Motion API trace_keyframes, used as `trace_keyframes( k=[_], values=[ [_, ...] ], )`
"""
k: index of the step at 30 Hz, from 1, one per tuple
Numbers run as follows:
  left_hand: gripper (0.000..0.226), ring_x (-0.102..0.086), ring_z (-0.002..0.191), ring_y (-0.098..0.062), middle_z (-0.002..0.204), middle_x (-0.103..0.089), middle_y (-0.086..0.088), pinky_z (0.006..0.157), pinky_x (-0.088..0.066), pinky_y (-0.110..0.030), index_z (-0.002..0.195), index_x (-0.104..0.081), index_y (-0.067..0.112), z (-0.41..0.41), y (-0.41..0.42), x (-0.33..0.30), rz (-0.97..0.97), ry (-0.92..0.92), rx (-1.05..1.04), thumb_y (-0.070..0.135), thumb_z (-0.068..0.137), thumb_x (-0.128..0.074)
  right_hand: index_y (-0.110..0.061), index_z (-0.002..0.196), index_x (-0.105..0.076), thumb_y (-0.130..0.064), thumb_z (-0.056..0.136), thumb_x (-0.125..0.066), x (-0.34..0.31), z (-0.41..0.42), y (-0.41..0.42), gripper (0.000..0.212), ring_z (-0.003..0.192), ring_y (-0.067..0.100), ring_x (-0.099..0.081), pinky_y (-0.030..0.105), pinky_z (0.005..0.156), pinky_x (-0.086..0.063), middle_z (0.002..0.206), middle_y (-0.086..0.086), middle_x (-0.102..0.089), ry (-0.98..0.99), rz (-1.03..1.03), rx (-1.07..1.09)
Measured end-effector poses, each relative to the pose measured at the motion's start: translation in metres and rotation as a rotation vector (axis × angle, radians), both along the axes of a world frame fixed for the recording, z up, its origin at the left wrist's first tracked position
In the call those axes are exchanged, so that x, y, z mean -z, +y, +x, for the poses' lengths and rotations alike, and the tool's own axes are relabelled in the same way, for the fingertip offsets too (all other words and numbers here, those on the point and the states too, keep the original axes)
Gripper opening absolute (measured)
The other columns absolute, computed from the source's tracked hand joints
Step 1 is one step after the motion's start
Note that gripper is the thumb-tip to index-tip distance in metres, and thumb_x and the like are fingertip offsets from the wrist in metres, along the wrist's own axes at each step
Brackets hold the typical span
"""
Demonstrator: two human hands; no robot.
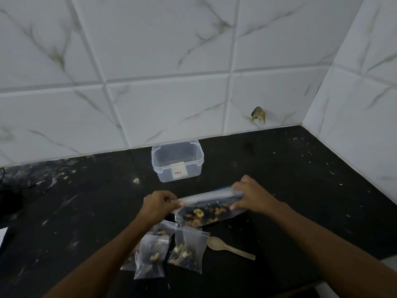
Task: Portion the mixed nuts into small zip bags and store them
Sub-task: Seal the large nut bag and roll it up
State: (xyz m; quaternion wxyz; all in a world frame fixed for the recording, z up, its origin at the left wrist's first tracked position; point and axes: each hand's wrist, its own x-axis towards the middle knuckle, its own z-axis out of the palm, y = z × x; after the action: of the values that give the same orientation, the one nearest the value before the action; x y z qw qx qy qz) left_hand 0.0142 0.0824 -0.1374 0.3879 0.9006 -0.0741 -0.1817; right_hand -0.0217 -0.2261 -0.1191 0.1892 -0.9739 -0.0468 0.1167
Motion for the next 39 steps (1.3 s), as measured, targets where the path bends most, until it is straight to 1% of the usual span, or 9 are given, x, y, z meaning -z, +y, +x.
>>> trace_keyframes(
  k=[2,5,7,9,12,16,30,35,39],
  values=[
    [0.042,-0.052,0.101,-0.009,0.102,-0.055,0.014,0.097,-0.035,-0.033,0.106,-0.063,0.031,-0.001,0.001,0.005,0.323,-0.218,0.165,0.055,0.073,-0.075,-0.024,0.124,-0.057,-0.051,0.077,-0.071,0.006,0.0,0.001,0.055,0.124,0.023,-0.037,0.038,0.1,-0.038,0.136,0.004,-0.032,-0.03,-0.274,-0.087],
    [0.061,-0.041,0.12,-0.014,0.122,-0.045,0.007,0.103,-0.022,-0.034,0.121,-0.056,0.035,-0.005,-0.003,0.006,0.552,-0.479,0.285,0.067,0.071,-0.069,-0.024,0.142,-0.042,-0.059,0.081,-0.061,0.008,0.003,0.007,0.072,0.145,0.027,-0.014,0.05,0.116,-0.015,0.157,0.006,-0.019,0.022,-0.498,-0.203],
    [0.075,-0.031,0.138,-0.019,0.147,-0.036,0.001,0.114,-0.014,-0.041,0.133,-0.051,0.031,-0.007,-0.009,0.005,0.617,-0.505,0.376,0.073,0.072,-0.063,-0.026,0.151,-0.019,-0.063,0.077,-0.062,0.008,0.005,0.013,0.093,0.147,0.025,-0.009,0.054,0.118,-0.004,0.158,0.003,-0.022,0.08,-0.502,-0.266],
    [0.092,-0.025,0.145,-0.02,0.159,-0.024,-0.003,0.12,-0.007,-0.048,0.146,-0.037,0.026,-0.01,-0.017,0.003,0.646,-0.445,0.47,0.076,0.073,-0.059,-0.029,0.151,-0.013,-0.06,0.075,-0.066,0.007,0.005,0.019,0.098,0.145,0.027,-0.021,0.053,0.117,-0.011,0.154,0.002,-0.032,0.113,-0.478,-0.293],
    [0.072,-0.046,0.134,-0.017,0.142,-0.053,-0.001,0.121,-0.007,-0.046,0.144,-0.037,0.027,-0.01,-0.025,0.003,0.62,-0.421,0.503,0.061,0.085,-0.059,-0.027,0.131,-0.039,-0.048,0.079,-0.068,0.008,0.003,0.021,0.063,0.114,0.022,-0.057,0.038,0.096,-0.04,0.125,0.001,-0.059,-0.01,-0.472,-0.329],
    [0.036,-0.06,0.112,-0.013,0.113,-0.069,0.004,0.117,-0.019,-0.037,0.125,-0.054,0.029,-0.003,-0.026,0.003,0.557,-0.471,0.435,0.045,0.092,-0.058,-0.023,0.113,-0.051,-0.035,0.083,-0.068,0.007,0.005,0.02,0.037,0.096,0.021,-0.064,0.034,0.083,-0.045,0.106,0.0,-0.066,-0.147,-0.491,-0.326],
    [0.03,-0.058,0.108,-0.01,0.111,-0.069,0.005,0.111,-0.027,-0.032,0.12,-0.061,0.028,0.005,-0.022,0.002,0.438,-0.458,0.399,0.04,0.093,-0.06,-0.018,0.109,-0.055,-0.026,0.08,-0.072,-0.006,0.008,0.027,0.034,0.094,0.02,-0.064,0.034,0.084,-0.05,0.102,0.003,-0.066,-0.034,-0.379,-0.286],
    [0.028,-0.067,0.095,-0.008,0.105,-0.072,-0.001,0.087,-0.05,-0.02,0.111,-0.069,0.017,0.024,-0.005,-0.047,0.273,-0.448,0.399,0.035,0.09,-0.066,-0.021,0.097,-0.062,-0.038,0.087,-0.064,-0.049,0.022,0.027,0.02,0.085,0.019,-0.066,0.03,0.074,-0.051,0.092,0.0,-0.068,-0.155,-0.258,-0.219],
    [0.027,-0.068,0.077,-0.018,0.086,-0.073,-0.002,0.072,-0.054,-0.033,0.099,-0.073,0.018,0.063,0.021,-0.103,0.296,-0.579,0.337,0.041,0.085,-0.07,-0.019,0.094,-0.062,-0.037,0.089,-0.063,-0.11,0.056,0.05,0.019,0.081,0.021,-0.065,0.026,0.065,-0.043,0.084,0.0,-0.065,-0.231,-0.255,-0.193]
  ],
)
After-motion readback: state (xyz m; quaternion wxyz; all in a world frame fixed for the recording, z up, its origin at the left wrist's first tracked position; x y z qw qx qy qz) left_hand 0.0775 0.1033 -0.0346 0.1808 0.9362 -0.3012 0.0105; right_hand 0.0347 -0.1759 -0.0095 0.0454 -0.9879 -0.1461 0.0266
